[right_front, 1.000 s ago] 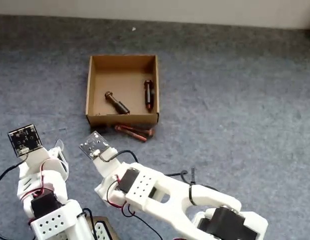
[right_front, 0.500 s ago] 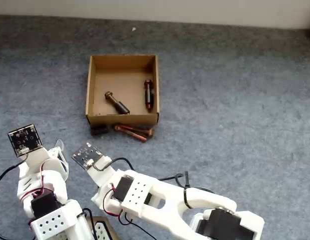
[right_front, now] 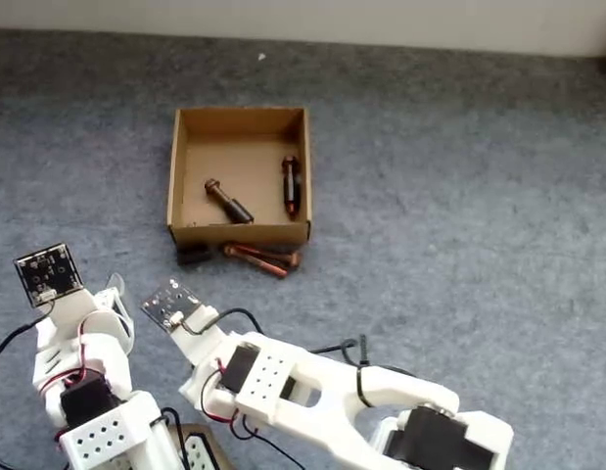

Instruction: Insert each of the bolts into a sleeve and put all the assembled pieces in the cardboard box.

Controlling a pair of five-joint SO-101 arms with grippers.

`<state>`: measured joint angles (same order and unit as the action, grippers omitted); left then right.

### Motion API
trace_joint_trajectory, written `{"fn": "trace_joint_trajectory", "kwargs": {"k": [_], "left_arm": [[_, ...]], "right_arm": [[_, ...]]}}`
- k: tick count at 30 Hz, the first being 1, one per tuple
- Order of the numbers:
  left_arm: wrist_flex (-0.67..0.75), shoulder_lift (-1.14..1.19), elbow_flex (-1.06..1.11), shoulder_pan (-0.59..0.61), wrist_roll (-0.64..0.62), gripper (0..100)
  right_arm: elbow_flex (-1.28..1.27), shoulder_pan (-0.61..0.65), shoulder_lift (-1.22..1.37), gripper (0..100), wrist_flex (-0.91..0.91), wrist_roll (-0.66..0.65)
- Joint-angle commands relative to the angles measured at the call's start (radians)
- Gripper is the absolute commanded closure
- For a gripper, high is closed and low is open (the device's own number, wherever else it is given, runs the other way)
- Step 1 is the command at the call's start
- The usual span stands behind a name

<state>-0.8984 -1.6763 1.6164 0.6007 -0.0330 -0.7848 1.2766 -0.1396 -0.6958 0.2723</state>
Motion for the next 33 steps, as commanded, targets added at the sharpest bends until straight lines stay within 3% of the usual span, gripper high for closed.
{"fn": "trace_joint_trajectory", "kwargs": {"k": [1,10,15,22,29,33], "left_arm": [[0.021,-0.007,-0.036,0.004,-0.006,77],[0.021,-0.007,-0.035,0.005,-0.006,77],[0.021,-0.007,-0.033,0.004,-0.006,77],[0.015,-0.007,-0.035,0.004,-0.005,77],[0.015,-0.007,-0.044,-0.001,0.023,77],[-0.005,0.004,-0.082,-0.101,0.106,77]], "right_arm": [[0.035,-0.044,0.111,91.4,0.004,0.002],[0.154,-0.131,0.157,92.1,-0.093,0.002],[0.157,-0.168,0.148,99.3,-0.093,0.002],[0.099,-0.194,-0.134,99.4,-0.153,0.002],[-0.038,-0.447,-0.479,99.4,-0.174,0.002],[-0.142,-0.590,-0.573,99.4,-0.179,0.003]]}}
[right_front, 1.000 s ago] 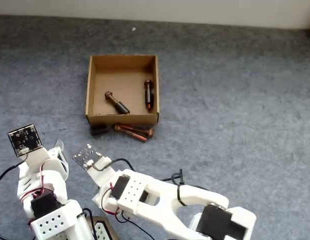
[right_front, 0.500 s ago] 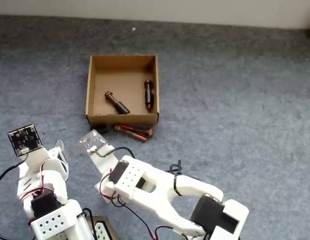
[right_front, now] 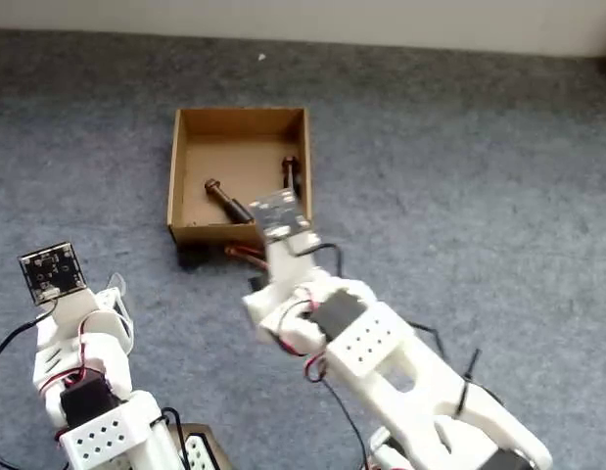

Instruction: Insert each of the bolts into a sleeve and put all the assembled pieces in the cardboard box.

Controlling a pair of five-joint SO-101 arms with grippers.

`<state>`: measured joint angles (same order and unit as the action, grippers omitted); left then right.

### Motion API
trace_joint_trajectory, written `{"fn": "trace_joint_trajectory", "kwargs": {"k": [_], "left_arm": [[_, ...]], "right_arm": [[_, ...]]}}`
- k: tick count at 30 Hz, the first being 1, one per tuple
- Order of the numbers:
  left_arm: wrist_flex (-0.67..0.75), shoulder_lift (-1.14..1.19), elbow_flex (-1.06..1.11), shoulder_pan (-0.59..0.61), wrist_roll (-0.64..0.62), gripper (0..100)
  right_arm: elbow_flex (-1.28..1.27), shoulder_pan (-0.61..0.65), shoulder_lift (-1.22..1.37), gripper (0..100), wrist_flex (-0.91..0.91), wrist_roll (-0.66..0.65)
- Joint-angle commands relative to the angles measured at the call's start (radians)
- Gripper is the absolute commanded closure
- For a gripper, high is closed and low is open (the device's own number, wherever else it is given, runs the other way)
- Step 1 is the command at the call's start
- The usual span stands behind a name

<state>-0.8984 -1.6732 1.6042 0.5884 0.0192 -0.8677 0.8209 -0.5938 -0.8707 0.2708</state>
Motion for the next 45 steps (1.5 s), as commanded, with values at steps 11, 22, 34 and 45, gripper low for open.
{"fn": "trace_joint_trajectory", "kwargs": {"k": [11,22,34,45], "left_arm": [[-0.259,0.097,-0.392,-0.522,0.250,77],[-0.262,0.839,-0.739,-0.799,0.620,76],[-0.143,1.543,-1.182,-0.842,0.663,77],[-0.149,1.859,-1.389,-0.883,0.752,77]], "right_arm": [[-0.321,-0.553,-0.245,99.4,0.357,0.121],[-0.360,-0.773,-0.295,99.4,0.479,0.226],[-0.361,-0.776,-0.289,99.3,0.479,0.224],[-0.361,-0.774,-0.289,99.3,0.479,0.224]]}}
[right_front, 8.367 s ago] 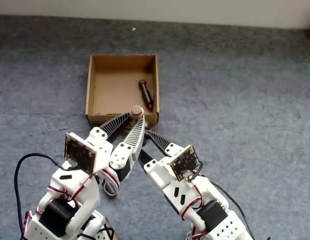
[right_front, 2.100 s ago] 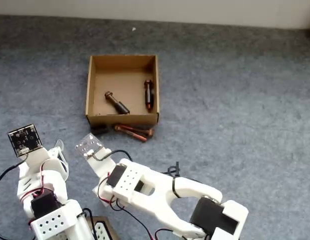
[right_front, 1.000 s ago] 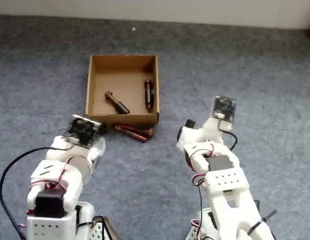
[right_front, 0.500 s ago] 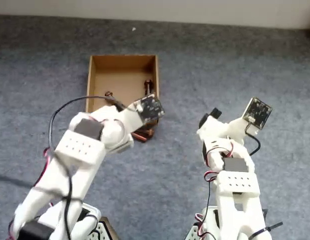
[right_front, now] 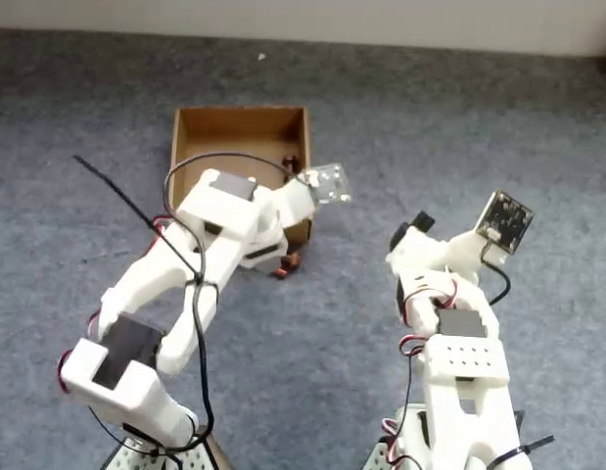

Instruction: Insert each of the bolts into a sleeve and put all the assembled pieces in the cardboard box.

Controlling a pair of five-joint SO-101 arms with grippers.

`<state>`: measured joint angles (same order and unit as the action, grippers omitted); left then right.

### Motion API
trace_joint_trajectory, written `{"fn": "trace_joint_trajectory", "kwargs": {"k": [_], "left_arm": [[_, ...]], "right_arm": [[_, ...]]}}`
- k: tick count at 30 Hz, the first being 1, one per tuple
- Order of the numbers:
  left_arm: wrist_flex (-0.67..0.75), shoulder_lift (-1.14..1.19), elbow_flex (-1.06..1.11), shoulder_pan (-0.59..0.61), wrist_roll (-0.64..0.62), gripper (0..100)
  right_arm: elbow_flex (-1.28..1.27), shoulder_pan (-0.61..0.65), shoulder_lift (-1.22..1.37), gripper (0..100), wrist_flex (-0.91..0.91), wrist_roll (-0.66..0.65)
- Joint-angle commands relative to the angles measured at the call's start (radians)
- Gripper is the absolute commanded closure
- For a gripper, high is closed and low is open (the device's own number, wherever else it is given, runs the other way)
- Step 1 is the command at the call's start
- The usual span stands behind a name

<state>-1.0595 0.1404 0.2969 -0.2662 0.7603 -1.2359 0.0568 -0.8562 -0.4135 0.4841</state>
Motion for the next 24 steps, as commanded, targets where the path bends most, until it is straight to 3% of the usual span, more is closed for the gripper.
{"fn": "trace_joint_trajectory", "kwargs": {"k": [1,8,24], "left_arm": [[0.012,0.053,-0.087,-0.031,0.011,77],[0.028,0.079,-0.088,-0.087,0.012,77],[0.071,0.108,-0.107,-0.079,0.048,77]], "right_arm": [[0.007,-0.010,-0.027,99.3,0.022,0.011],[0.007,-0.010,-0.027,99.3,0.022,0.008],[0.007,-0.010,-0.027,99.2,0.021,0.005]]}}
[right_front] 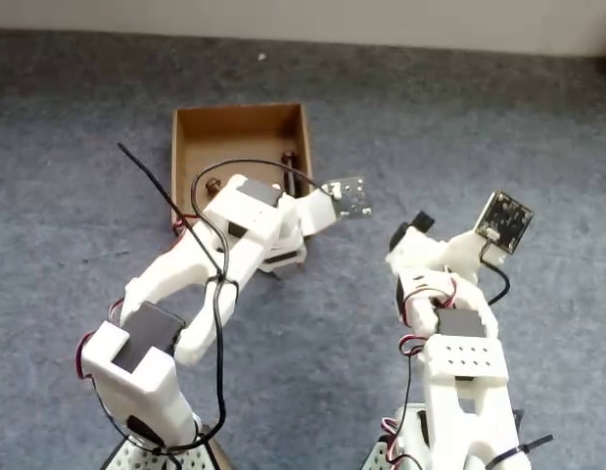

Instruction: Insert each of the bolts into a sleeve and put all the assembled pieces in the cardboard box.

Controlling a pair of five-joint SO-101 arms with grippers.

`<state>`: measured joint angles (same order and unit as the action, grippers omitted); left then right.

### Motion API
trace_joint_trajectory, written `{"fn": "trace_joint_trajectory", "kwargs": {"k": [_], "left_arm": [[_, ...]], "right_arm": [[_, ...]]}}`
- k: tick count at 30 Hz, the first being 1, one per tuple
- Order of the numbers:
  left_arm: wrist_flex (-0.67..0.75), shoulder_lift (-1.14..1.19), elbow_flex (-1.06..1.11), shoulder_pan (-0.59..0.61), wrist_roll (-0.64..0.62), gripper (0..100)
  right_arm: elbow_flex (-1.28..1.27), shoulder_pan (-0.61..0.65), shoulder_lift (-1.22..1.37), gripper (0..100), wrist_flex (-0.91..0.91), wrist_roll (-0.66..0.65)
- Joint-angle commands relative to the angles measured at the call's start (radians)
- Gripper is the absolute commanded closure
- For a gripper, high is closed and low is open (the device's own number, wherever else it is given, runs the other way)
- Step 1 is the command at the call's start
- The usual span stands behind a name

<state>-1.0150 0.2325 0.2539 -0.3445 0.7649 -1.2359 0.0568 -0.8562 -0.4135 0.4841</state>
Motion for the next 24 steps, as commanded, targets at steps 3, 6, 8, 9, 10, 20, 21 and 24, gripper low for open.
{"fn": "trace_joint_trajectory", "kwargs": {"k": [3,6,8,9,10,20,21,24], "left_arm": [[0.023,0.097,-0.148,0.001,0.066,82],[-0.054,0.194,-0.274,0.002,0.069,85],[-0.129,0.259,-0.366,0.001,0.069,85],[-0.160,0.289,-0.406,0.001,0.069,85],[-0.186,0.320,-0.446,0.001,0.069,85],[-0.413,0.460,-0.661,-0.008,0.066,99],[-0.440,0.460,-0.677,-0.010,0.064,100],[-0.514,0.460,-0.733,-0.016,0.015,99]], "right_arm": [[0.007,-0.010,-0.027,99.2,0.019,0.005],[0.007,-0.010,-0.027,99.2,0.019,0.005],[0.007,-0.010,-0.027,99.2,0.019,0.005],[0.007,-0.010,-0.027,99.2,0.019,0.005],[0.007,-0.010,-0.027,99.2,0.019,0.005],[0.007,-0.010,-0.027,99.2,0.019,0.005],[0.007,-0.010,-0.027,99.2,0.019,0.005],[0.007,-0.010,-0.027,99.2,0.019,0.005]]}}
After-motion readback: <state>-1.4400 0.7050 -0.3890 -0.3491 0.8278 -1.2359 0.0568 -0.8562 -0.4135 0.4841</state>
